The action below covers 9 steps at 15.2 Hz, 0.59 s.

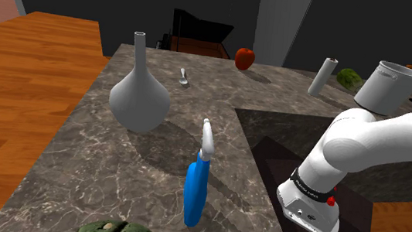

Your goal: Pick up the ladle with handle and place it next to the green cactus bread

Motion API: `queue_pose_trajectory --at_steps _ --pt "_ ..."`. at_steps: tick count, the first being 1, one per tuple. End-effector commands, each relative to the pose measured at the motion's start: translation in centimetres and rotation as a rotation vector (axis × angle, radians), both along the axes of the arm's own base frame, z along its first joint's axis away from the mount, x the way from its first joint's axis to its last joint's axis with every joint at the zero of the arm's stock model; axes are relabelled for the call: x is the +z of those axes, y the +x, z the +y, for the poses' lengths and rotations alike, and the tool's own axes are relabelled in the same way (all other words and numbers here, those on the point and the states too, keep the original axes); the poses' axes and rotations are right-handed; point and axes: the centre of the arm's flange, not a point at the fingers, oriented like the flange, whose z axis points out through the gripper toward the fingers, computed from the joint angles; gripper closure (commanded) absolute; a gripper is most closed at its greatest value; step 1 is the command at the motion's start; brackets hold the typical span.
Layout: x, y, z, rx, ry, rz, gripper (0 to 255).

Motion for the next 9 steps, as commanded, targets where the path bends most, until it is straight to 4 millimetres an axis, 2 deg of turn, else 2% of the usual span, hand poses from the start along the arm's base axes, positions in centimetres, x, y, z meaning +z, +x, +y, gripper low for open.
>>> queue_pose_trajectory --at_steps 1,9 --pt "-1.2 -0.1 0.1 0.001 -0.002 0.000 255" --pt "-5.4 -0.1 0.1 0.001 -0.002 0.000 255"
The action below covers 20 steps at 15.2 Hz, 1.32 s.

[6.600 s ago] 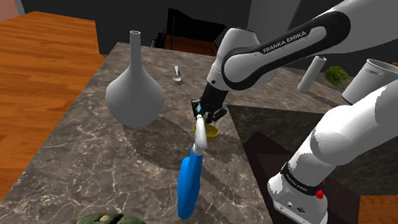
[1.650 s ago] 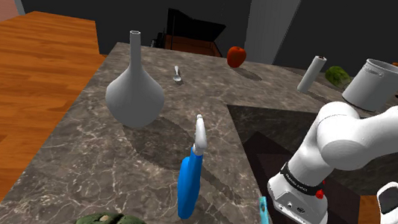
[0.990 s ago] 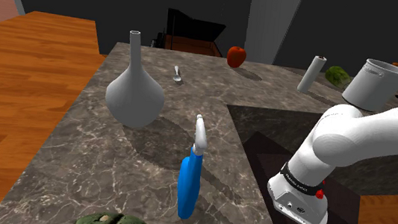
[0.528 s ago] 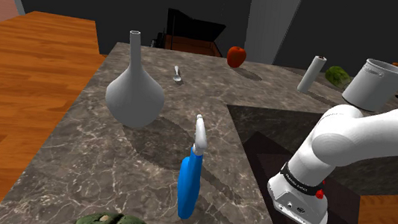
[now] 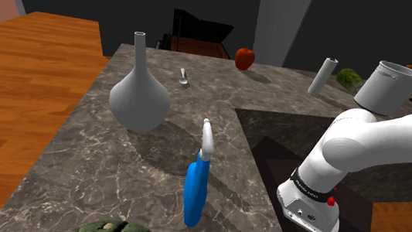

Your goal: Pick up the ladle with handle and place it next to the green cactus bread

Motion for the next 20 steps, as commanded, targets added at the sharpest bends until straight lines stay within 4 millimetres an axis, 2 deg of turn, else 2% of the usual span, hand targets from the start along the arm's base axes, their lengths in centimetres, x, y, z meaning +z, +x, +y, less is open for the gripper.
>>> queue_pose_trajectory --at_steps 1,10,18,19,20 --pt "-1.1 -0.1 -0.1 0.000 -0.002 0.000 255" --pt "-5.9 -0.1 -0.1 0.000 -0.002 0.000 255" --pt "-5.9 -0.1 -0.1 0.000 -0.002 0.000 255" --pt "-6.0 -0.1 -0.2 0.000 -0.002 0.000 0" --pt "-5.9 -0.1 -0.2 0.000 -0.002 0.000 0"
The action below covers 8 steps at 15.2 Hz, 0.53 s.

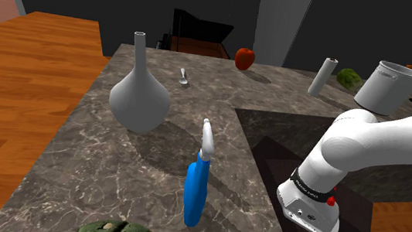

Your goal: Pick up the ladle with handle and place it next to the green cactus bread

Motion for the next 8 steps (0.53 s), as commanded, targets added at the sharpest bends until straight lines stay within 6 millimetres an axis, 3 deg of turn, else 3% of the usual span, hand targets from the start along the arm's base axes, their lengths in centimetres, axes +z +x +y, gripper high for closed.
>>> queue_pose_trajectory --at_steps 1,4,8 --pt "-0.2 0.0 0.0 0.000 -0.004 0.000 0" --pt "-0.2 0.0 0.0 0.000 -0.004 0.000 0" --pt "4.8 -0.3 -0.9 0.000 -0.004 0.000 0"
